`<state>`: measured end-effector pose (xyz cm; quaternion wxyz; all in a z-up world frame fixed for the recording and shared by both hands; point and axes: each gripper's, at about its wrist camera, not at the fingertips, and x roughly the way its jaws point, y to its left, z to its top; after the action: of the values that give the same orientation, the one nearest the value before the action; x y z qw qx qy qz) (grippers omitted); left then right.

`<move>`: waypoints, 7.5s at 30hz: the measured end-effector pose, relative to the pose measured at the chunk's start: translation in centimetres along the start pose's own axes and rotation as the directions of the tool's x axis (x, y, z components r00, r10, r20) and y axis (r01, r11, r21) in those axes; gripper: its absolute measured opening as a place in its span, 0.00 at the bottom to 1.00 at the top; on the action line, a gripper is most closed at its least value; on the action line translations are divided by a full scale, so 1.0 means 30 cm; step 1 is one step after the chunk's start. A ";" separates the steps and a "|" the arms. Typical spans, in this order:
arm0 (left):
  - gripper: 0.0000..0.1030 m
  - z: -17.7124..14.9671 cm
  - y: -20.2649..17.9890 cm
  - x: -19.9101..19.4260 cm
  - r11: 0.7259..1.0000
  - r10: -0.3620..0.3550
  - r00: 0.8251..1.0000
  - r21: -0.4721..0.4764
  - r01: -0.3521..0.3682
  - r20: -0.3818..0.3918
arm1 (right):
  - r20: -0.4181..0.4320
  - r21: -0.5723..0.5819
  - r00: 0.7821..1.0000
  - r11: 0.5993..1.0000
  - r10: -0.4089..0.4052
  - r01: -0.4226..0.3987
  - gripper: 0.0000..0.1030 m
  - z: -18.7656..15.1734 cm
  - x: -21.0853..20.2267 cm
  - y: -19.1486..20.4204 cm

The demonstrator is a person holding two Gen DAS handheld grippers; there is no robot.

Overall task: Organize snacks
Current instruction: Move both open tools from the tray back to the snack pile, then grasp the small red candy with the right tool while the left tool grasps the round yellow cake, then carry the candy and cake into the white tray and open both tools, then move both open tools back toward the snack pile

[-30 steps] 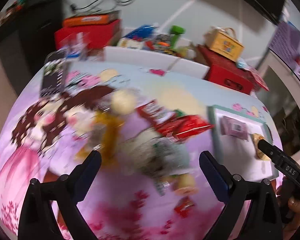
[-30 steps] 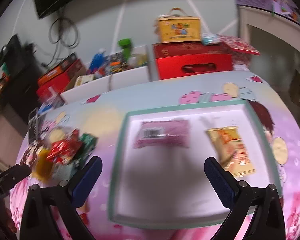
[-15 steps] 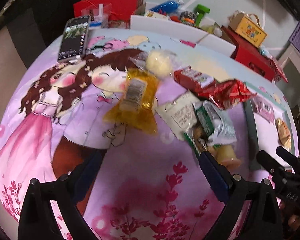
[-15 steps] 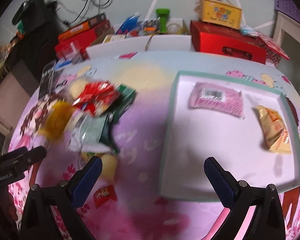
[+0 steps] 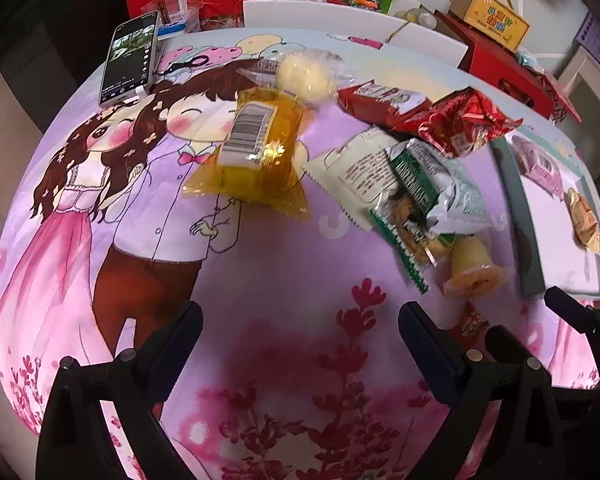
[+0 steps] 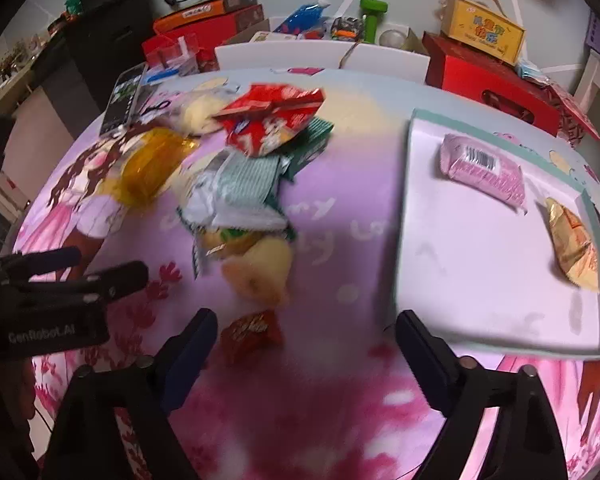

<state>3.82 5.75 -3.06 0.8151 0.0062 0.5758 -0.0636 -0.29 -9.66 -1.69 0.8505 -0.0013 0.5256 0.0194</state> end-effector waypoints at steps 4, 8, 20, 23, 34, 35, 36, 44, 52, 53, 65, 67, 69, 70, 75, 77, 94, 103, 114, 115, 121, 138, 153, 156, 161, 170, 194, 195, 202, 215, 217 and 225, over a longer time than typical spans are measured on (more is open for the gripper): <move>0.95 -0.001 0.002 0.007 1.000 0.022 1.000 0.006 -0.022 -0.012 | -0.020 -0.031 1.000 1.000 -0.004 0.003 0.86 -0.014 0.021 0.031; 0.95 0.003 0.010 0.005 1.000 0.024 1.000 -0.001 -0.024 -0.011 | -0.038 -0.035 0.999 0.999 -0.003 0.002 0.80 -0.021 0.049 0.037; 0.95 0.022 0.017 0.011 0.999 0.044 0.999 0.001 -0.044 -0.004 | -0.057 -0.032 0.998 0.999 0.024 -0.026 0.47 -0.031 0.085 0.040; 0.95 0.018 0.006 0.006 0.999 0.044 0.999 0.003 -0.044 -0.002 | -0.054 -0.035 0.998 0.999 0.036 -0.038 0.36 -0.030 0.083 0.040; 0.95 0.025 -0.008 -0.022 1.000 -0.021 0.999 0.006 0.021 0.031 | -0.022 -0.039 0.998 0.997 0.067 -0.068 0.26 -0.012 0.059 0.047; 0.95 0.026 -0.010 -0.026 1.000 -0.030 0.999 0.006 0.030 0.036 | -0.019 -0.037 0.997 0.997 0.070 -0.071 0.26 -0.014 0.053 0.043; 0.95 0.027 -0.011 -0.030 0.999 -0.039 0.998 0.004 0.038 0.040 | -0.014 -0.035 0.997 0.997 0.073 -0.073 0.26 -0.012 0.044 0.038; 0.95 0.040 -0.058 -0.069 0.992 -0.127 0.988 0.018 0.126 0.089 | 0.061 0.011 0.996 0.998 0.063 -0.064 0.26 0.010 -0.056 -0.048; 0.95 0.048 -0.179 -0.054 0.976 -0.206 0.975 0.094 0.199 0.082 | 0.089 0.148 0.996 0.989 -0.011 -0.002 0.26 0.029 -0.092 -0.220; 0.95 0.049 -0.198 -0.050 0.973 -0.215 0.974 0.104 0.206 0.079 | 0.093 0.167 0.995 0.986 -0.022 0.006 0.26 0.029 -0.099 -0.247; 0.71 0.050 -0.374 0.027 0.954 -0.214 0.977 0.221 0.203 0.024 | 0.103 0.266 0.993 0.963 -0.061 0.032 0.26 0.015 -0.129 -0.376; 0.66 0.051 -0.392 0.043 0.953 -0.203 0.979 0.233 0.193 0.017 | 0.103 0.262 0.993 0.965 -0.056 0.027 0.26 0.014 -0.128 -0.369; 0.66 0.047 -0.400 0.052 0.954 -0.191 0.981 0.237 0.182 0.016 | 0.105 0.261 0.993 0.965 -0.051 0.022 0.26 0.015 -0.125 -0.366; 0.66 0.047 -0.403 0.054 0.954 -0.189 0.982 0.239 0.180 0.016 | 0.106 0.262 0.993 0.965 -0.050 0.020 0.26 0.015 -0.126 -0.367; 0.57 0.039 -0.415 0.068 0.954 -0.150 0.988 0.264 0.139 0.021 | 0.106 0.267 0.993 0.964 -0.047 0.017 0.26 0.013 -0.127 -0.376; 0.47 0.041 -0.421 0.076 0.956 -0.139 0.990 0.264 0.129 0.023 | 0.106 0.265 0.993 0.964 -0.045 0.015 0.26 0.013 -0.128 -0.377; 0.46 0.013 -0.435 0.022 0.941 -0.185 0.983 0.293 0.172 0.018 | 0.113 0.270 0.993 0.963 -0.043 0.011 0.26 0.014 -0.134 -0.382; 0.46 0.012 -0.433 -0.031 0.933 -0.221 0.974 0.300 0.200 0.040 | 0.123 0.279 0.992 0.960 -0.040 0.004 0.26 0.013 -0.144 -0.390; 0.46 0.041 -0.455 -0.111 0.911 -0.305 0.946 0.323 0.257 0.106 | 0.130 0.331 0.990 0.944 -0.055 0.009 0.26 0.009 -0.152 -0.459; 0.46 0.053 -0.467 -0.116 0.907 -0.314 0.942 0.328 0.263 0.114 | 0.127 0.352 0.990 0.936 -0.068 0.019 0.26 0.006 -0.153 -0.484; 0.46 0.099 -0.560 -0.134 0.874 -0.377 0.915 0.382 0.301 0.143 | 0.101 0.462 0.984 0.882 -0.148 0.086 0.26 -0.024 -0.164 -0.632; 0.46 0.114 -0.883 -0.034 0.774 -0.417 0.908 0.543 0.326 0.049 | 0.032 0.623 0.959 0.756 -0.280 0.200 0.26 -0.099 -0.184 -0.917; 0.62 0.123 -0.870 -0.037 0.791 -0.408 0.911 0.521 0.320 0.060 | 0.009 0.633 0.962 0.746 -0.273 0.206 0.28 -0.108 -0.149 -0.930; 0.62 0.133 -0.857 -0.041 0.800 -0.404 0.912 0.509 0.316 0.069 | -0.016 0.637 0.964 0.740 -0.267 0.216 0.28 -0.114 -0.132 -0.935; 0.62 0.147 -0.835 -0.016 0.828 -0.366 0.928 0.478 0.293 0.065 | -0.024 0.627 0.964 0.746 -0.266 0.222 0.28 -0.112 -0.124 -0.929; 0.84 0.164 -0.807 -0.011 0.857 -0.333 0.938 0.446 0.259 0.097 | -0.023 0.612 0.963 0.758 -0.269 0.227 0.71 -0.105 -0.119 -0.915; 0.95 0.170 -0.784 -0.027 0.875 -0.296 0.932 0.451 0.177 0.207 | 0.059 0.563 0.947 0.794 -0.317 0.230 1.00 -0.086 -0.147 -0.890; 0.95 0.170 -0.782 -0.029 0.875 -0.301 0.931 0.448 0.183 0.207 | 0.068 0.566 0.945 0.792 -0.319 0.227 1.00 -0.086 -0.152 -0.890; 0.95 0.176 -0.761 -0.073 0.867 -0.349 0.916 0.438 0.236 0.198 | 0.094 0.582 0.947 0.789 -0.306 0.197 1.00 -0.079 -0.169 -0.886; 0.95 0.234 -0.520 -0.232 0.927 -0.286 0.908 0.328 0.181 0.306 | 0.241 0.566 0.934 0.820 -0.265 0.086 1.00 -0.016 -0.236 -0.809; 0.95 0.246 -0.450 -0.237 0.949 -0.239 0.915 0.278 0.150 0.324 | 0.251 0.555 0.936 0.829 -0.247 0.070 1.00 0.000 -0.232 -0.787; 0.95 0.261 -0.126 -0.208 0.997 -0.072 0.943 0.032 0.065 0.325 | 0.301 0.413 0.946 0.911 -0.120 -0.016 1.00 0.103 -0.181 -0.587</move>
<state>8.71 1.96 5.68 0.8962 -0.0159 0.4324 -0.0981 0.64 -27.35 4.22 0.9057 0.1658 0.3731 -0.1142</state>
